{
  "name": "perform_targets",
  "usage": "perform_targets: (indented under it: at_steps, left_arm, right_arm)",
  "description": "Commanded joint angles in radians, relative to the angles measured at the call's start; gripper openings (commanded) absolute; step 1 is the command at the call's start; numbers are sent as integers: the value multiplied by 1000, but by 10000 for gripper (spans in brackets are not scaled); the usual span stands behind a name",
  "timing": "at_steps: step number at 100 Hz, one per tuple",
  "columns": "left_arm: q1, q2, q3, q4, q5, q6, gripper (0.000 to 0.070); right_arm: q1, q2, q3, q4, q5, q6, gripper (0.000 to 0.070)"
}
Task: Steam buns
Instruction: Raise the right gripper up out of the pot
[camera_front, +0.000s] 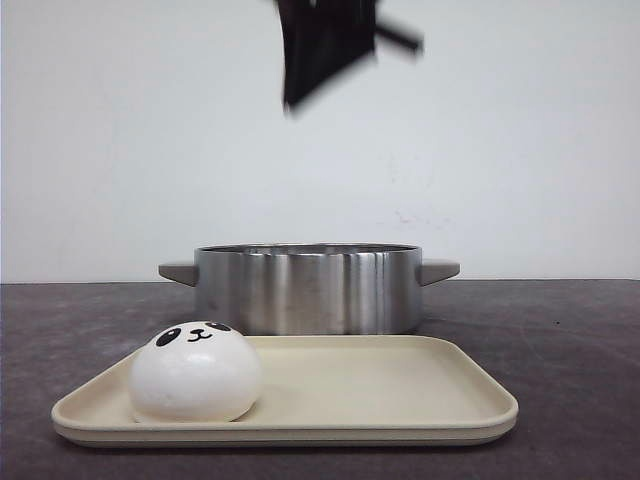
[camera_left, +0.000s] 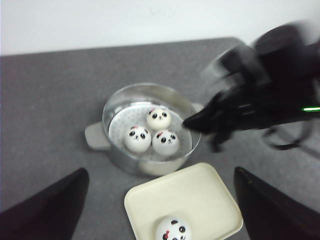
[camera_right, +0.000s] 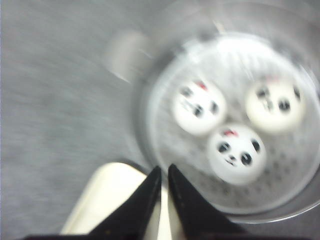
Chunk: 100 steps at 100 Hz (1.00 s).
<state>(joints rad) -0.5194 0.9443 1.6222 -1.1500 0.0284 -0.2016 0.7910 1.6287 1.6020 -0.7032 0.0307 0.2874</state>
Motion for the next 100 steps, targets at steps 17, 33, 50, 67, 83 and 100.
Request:
perform_targets:
  at_steps: [17, 33, 50, 67, 83, 100]
  left_arm:
    - [-6, 42, 18, -42, -2, 6, 556]
    - [-8, 57, -1, -64, 35, -13, 556]
    - [-57, 63, -79, -43, 95, -78, 556]
    - [-151, 63, -230, 50, 95, -179, 555]
    - [-261, 77, -404, 204, 67, -277, 556]
    - [-361, 147, -535, 285, 3, -326, 556]
  right_arm:
    - [240, -272, 28, 2, 217, -67, 15]
    - [431, -432, 28, -23, 419, -68, 14]
    - [565, -551, 28, -104, 580, -62, 14]
    - [606, -621, 28, -196, 668, -13, 14]
    - [607, -645, 27, -245, 686, -4, 14]
    - [608, -645, 27, -248, 684, 3, 14]
